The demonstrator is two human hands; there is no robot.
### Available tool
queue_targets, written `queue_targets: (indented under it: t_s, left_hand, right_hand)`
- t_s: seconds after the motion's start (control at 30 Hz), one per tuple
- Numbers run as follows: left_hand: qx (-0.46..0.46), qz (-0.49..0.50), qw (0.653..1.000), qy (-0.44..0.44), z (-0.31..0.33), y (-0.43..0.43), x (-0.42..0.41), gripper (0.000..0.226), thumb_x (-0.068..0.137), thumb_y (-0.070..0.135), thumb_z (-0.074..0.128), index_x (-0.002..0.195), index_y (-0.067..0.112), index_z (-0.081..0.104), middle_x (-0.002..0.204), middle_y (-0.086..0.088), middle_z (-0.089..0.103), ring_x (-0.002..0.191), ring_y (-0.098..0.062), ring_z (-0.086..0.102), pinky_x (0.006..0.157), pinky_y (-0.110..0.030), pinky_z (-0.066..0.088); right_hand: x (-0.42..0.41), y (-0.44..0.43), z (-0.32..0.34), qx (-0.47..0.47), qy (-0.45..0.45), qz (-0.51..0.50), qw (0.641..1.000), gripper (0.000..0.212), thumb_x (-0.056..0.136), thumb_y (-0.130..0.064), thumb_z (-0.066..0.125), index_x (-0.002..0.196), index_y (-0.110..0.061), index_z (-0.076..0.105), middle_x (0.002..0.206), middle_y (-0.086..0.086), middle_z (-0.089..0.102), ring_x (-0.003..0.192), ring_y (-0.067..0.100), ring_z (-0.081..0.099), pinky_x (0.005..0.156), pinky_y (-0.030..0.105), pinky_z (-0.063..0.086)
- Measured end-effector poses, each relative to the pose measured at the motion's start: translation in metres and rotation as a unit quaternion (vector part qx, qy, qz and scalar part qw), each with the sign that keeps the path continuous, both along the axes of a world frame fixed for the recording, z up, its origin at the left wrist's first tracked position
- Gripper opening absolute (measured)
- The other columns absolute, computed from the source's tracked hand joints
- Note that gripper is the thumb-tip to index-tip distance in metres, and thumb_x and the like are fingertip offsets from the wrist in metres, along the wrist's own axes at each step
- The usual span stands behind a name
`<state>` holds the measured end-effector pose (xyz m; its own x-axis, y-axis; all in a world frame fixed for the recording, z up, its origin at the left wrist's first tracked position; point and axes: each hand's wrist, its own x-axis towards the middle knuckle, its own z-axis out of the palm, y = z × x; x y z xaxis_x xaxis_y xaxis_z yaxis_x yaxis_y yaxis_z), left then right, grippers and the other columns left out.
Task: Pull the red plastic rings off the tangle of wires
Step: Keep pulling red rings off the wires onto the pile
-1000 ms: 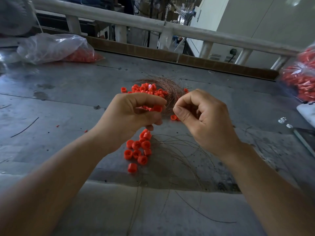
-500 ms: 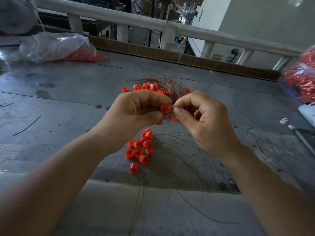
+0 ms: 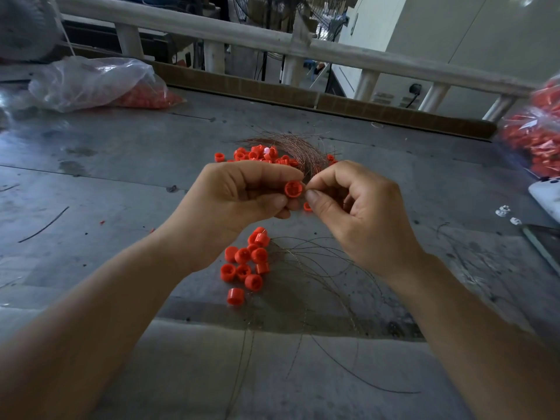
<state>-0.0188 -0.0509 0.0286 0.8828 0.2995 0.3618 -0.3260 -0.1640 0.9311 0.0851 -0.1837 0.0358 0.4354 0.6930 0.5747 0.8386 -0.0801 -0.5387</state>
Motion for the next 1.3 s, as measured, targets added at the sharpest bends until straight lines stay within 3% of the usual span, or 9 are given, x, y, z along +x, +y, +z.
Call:
queue_targets:
  t_s: [0.43, 0.63, 0.83, 1.0, 1.2, 1.3]
  left_hand:
    - [-0.018, 0.008, 1.000, 0.000, -0.002, 0.002, 0.001, 0.029, 0.067, 0.006, 0.058, 0.093, 0.014, 0.065, 0.080, 0.008, 0.073, 0.076, -0.006, 0.068, 0.067, -0.014, 0.052]
    - [-0.099, -0.014, 0.995, -0.019, -0.001, 0.005, 0.000, 0.028, 0.064, 0.004, 0.059, 0.085, 0.018, 0.073, 0.080, -0.001, 0.073, 0.074, -0.011, 0.069, 0.066, -0.017, 0.053]
    - [-0.157, -0.063, 0.985, -0.020, -0.001, 0.004, 0.001, 0.025, 0.066, 0.000, 0.062, 0.083, 0.013, 0.075, 0.079, -0.004, 0.072, 0.072, -0.012, 0.068, 0.064, -0.018, 0.053]
    - [-0.178, -0.075, 0.981, -0.004, -0.003, 0.000, 0.002, 0.024, 0.059, 0.008, 0.065, 0.080, 0.013, 0.076, 0.077, -0.004, 0.072, 0.069, -0.012, 0.068, 0.061, -0.018, 0.053]
    - [-0.200, -0.097, 0.975, 0.004, -0.004, -0.002, 0.002, 0.023, 0.068, 0.001, 0.057, 0.080, 0.010, 0.074, 0.082, -0.008, 0.072, 0.073, -0.014, 0.069, 0.063, -0.019, 0.054]
    - [-0.233, -0.092, 0.968, 0.007, -0.005, -0.001, 0.002, 0.023, 0.068, -0.001, 0.055, 0.079, 0.008, 0.074, 0.080, -0.010, 0.072, 0.073, -0.015, 0.070, 0.063, -0.019, 0.054]
  right_hand:
    - [-0.002, 0.000, 0.002, -0.008, -0.001, 0.010, 1.000, 0.004, 0.080, -0.013, 0.059, 0.079, -0.012, 0.063, 0.071, -0.008, 0.057, 0.061, -0.006, 0.050, 0.056, 0.005, 0.036]
    - [0.000, -0.002, 0.009, 0.019, 0.132, 0.051, 0.990, 0.023, 0.080, -0.005, 0.060, 0.076, -0.027, 0.062, 0.062, -0.014, 0.058, 0.056, -0.001, 0.052, 0.050, 0.009, 0.038]
    - [0.001, -0.003, 0.014, 0.019, 0.262, 0.081, 0.961, 0.026, 0.076, 0.004, 0.066, 0.076, -0.018, 0.052, 0.064, 0.002, 0.061, 0.048, 0.002, 0.053, 0.044, 0.009, 0.037]
    - [-0.004, 0.001, 0.008, -0.010, 0.281, 0.096, 0.955, 0.031, 0.072, 0.009, 0.068, 0.073, -0.015, 0.047, 0.055, -0.004, 0.062, 0.045, 0.004, 0.055, 0.041, 0.009, 0.037]
    - [0.000, 0.000, 0.006, -0.030, 0.291, 0.082, 0.953, 0.031, 0.074, 0.002, 0.070, 0.072, -0.015, 0.044, 0.055, -0.006, 0.063, 0.048, 0.009, 0.060, 0.037, 0.019, 0.040]
    - [0.004, -0.005, 0.014, -0.077, 0.314, 0.087, 0.942, 0.025, 0.067, -0.020, 0.071, 0.073, -0.012, 0.049, 0.058, 0.000, 0.067, 0.044, 0.011, 0.059, 0.035, 0.018, 0.040]
